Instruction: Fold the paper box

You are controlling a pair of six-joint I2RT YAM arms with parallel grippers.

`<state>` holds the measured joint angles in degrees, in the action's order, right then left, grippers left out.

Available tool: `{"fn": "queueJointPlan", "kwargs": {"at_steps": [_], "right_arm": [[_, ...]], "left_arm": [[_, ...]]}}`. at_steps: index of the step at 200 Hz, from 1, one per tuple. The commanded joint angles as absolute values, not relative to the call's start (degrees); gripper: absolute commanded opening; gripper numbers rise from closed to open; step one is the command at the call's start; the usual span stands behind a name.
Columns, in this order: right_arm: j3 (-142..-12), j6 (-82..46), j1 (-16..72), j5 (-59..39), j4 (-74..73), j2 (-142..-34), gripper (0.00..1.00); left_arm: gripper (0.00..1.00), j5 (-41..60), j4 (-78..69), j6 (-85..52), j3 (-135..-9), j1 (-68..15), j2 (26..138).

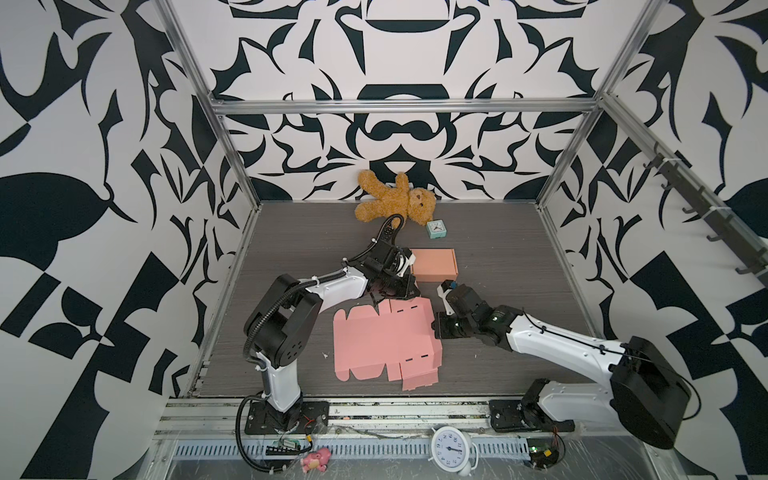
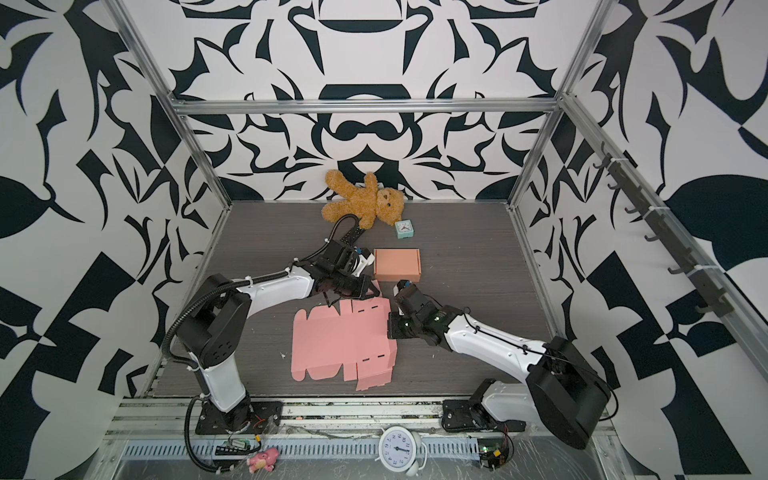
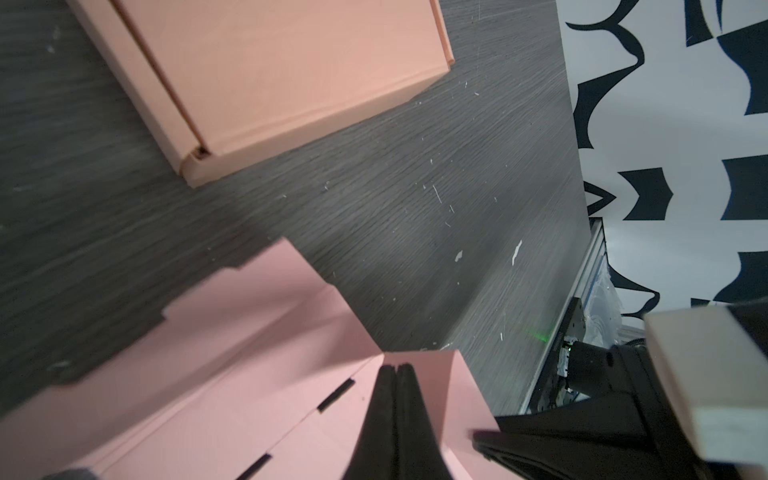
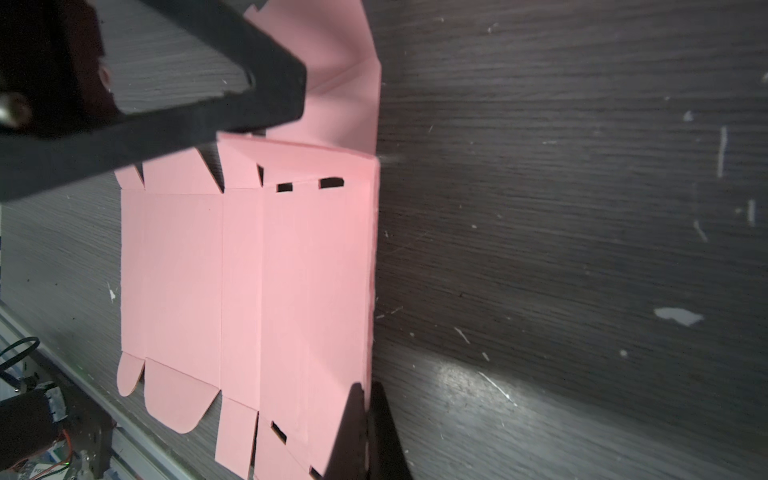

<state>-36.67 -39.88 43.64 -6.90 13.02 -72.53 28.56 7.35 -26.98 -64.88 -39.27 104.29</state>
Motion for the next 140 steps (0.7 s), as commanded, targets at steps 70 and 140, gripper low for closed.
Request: {"fn": "queueJointPlan", "kwargs": {"at_steps": [70,140], "right_arm": [[-40.59,-37.38,45.33,-3.34,15.32,-73.65,0.00],[-43.02,-34.85,47.54,-0.29,19.62,-75.14,0.00]], "left_arm": [[0.00,26.78,8.35,-25.94,-60.28,-40.63,99.42],[0.00,27.17,8.79,-24.88,-54.81,-30.38,95.66]]}}
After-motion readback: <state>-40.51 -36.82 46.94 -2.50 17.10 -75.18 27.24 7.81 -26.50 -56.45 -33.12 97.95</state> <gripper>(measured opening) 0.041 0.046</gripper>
